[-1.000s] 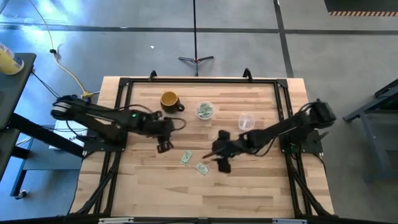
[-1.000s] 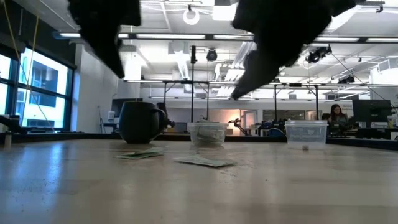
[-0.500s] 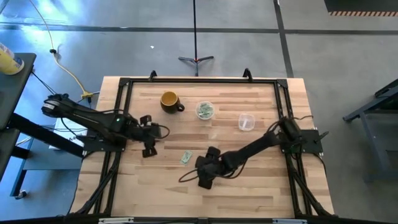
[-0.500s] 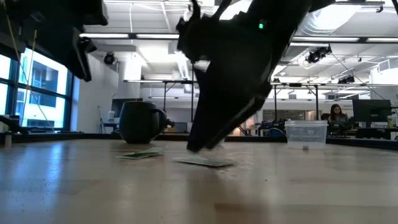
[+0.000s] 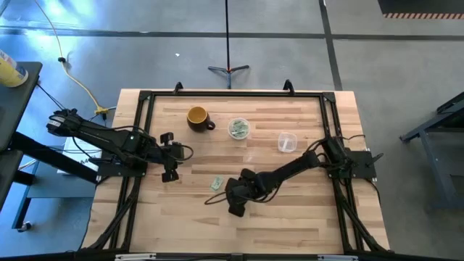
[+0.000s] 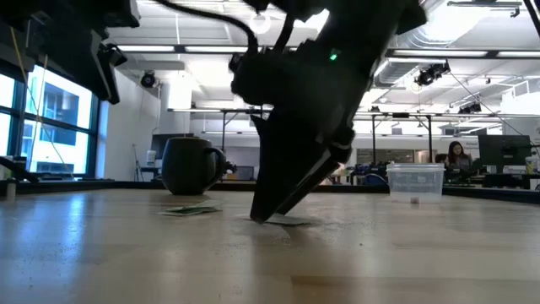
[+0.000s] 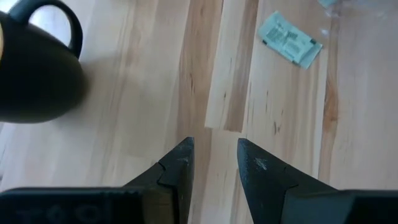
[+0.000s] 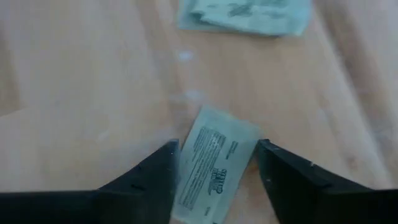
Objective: Pick and place items into bin
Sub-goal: Put the light green stevia packet into the left transparent bin
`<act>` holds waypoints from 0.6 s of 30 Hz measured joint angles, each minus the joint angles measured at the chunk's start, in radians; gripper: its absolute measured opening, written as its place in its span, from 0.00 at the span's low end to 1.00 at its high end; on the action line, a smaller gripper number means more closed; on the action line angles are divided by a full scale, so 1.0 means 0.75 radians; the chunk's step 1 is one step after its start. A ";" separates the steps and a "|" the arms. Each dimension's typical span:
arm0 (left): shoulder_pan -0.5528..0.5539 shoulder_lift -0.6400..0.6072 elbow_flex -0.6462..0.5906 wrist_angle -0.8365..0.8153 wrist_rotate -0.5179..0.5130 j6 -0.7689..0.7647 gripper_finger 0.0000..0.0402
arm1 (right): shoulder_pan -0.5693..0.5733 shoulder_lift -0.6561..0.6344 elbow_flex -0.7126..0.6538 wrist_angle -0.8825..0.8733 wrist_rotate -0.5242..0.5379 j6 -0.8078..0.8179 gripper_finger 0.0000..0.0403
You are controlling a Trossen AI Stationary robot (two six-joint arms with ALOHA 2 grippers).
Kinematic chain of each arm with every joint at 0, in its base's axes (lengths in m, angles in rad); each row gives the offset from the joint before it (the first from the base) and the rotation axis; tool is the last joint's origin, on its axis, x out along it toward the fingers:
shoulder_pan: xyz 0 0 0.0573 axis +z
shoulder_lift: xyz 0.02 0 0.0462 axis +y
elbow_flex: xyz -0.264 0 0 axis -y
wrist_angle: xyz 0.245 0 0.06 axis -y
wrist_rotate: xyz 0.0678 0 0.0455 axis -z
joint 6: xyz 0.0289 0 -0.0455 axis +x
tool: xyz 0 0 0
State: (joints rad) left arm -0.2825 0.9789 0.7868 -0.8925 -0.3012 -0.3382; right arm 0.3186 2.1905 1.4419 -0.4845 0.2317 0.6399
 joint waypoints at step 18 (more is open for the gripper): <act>0.001 0.000 0.000 0.001 -0.073 -0.040 0.39 | -0.148 -0.142 -0.024 -0.136 0.147 -0.174 0.02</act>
State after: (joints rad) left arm -0.2821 0.9787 0.7868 -0.8917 -0.3558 -0.3679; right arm 0.2076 2.0843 1.4237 -0.5868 0.3423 0.5093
